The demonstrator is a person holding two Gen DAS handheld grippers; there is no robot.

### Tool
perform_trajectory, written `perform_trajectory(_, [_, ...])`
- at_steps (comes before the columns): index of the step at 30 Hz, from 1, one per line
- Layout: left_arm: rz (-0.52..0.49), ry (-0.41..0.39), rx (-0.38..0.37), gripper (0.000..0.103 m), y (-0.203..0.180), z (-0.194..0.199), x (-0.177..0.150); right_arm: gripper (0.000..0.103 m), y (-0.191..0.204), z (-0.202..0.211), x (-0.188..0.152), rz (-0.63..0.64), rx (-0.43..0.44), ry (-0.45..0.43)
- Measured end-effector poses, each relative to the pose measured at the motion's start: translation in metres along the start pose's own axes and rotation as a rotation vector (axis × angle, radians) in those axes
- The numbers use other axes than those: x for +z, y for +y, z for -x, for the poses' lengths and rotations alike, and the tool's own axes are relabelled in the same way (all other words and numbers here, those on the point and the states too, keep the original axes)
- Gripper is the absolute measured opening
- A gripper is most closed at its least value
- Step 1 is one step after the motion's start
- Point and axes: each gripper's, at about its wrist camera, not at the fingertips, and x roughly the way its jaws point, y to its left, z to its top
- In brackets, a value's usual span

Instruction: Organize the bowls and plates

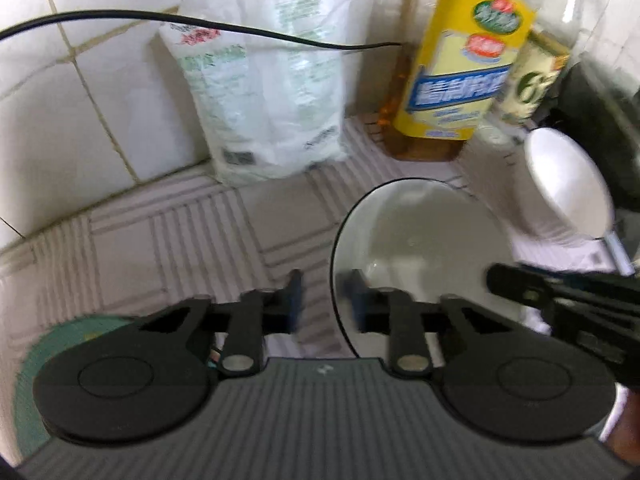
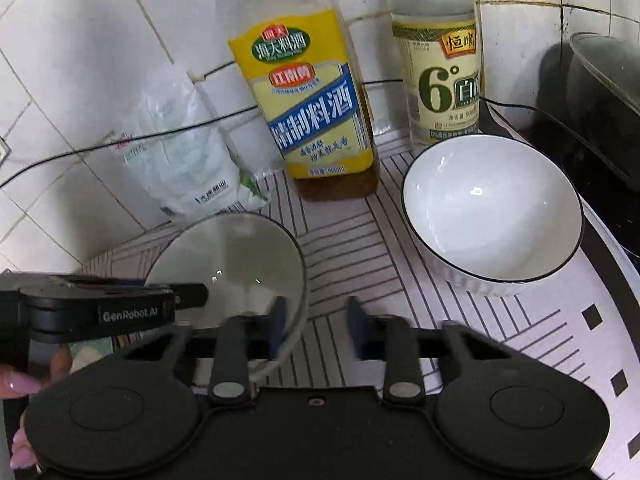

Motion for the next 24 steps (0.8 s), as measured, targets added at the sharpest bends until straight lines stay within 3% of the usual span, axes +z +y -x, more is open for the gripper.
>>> perform_trajectory(2, [0.013, -0.004, -0.036, 0.011, -0.003, 0.006, -0.003, 0.005, -0.002, -0.002, 0.0, -0.028, 0.001, -0.001])
perform_trajectory(7, [-0.011, -0.037, 0.041, 0.009, -0.015, 0.007, -0.012, 0.006, -0.015, -0.009, 0.0, -0.117, 0.036, 0.015])
perform_trajectory(12, [0.044, -0.015, 0.0, 0.009, -0.01, 0.012, -0.01, 0.008, -0.018, -0.015, -0.003, -0.168, 0.069, 0.048])
perform_trajectory(15, [0.03, -0.047, -0.009, 0.009, -0.01, 0.028, -0.012, 0.009, -0.007, -0.002, -0.006, -0.106, 0.034, 0.001])
perform_trajectory(24, [-0.036, -0.122, -0.044, 0.01, -0.023, 0.102, -0.027, 0.01, 0.002, 0.059, -0.012, -0.119, 0.117, -0.074])
